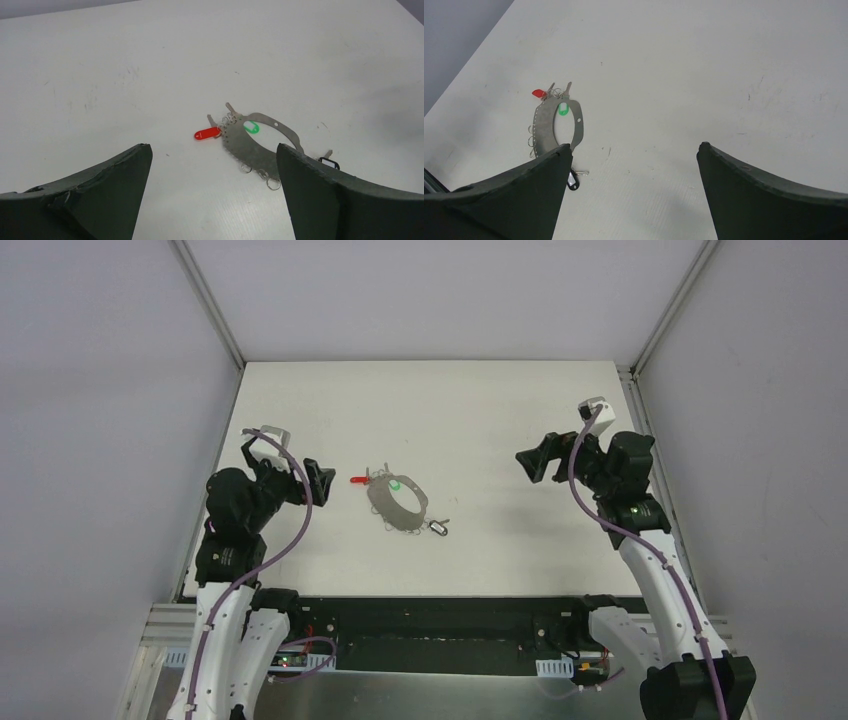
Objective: Put the keys on the keyring
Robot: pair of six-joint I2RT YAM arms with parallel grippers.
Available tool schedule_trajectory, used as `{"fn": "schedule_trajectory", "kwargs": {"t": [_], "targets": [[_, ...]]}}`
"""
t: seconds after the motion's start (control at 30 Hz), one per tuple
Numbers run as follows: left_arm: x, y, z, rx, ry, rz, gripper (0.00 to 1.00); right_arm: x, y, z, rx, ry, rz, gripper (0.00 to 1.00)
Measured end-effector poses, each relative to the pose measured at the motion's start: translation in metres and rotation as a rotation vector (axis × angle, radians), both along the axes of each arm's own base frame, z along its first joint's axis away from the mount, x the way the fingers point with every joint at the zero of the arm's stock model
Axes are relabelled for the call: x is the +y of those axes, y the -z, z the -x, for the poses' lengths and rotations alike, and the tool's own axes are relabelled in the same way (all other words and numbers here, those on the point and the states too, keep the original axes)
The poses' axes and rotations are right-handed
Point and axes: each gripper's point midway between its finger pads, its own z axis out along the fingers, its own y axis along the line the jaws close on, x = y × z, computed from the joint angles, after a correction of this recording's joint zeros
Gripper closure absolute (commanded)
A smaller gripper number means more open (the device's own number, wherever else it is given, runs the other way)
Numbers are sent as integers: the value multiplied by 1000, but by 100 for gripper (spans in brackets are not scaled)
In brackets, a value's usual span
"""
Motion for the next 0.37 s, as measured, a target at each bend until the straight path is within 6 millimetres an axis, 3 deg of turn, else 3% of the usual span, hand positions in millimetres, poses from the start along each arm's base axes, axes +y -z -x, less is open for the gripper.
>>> {"fn": "schedule_trajectory", "kwargs": {"t": [0.37], "targets": [[-3, -4, 3, -10, 14, 17, 1, -9, -8, -2, -28, 35, -3, 0]]}}
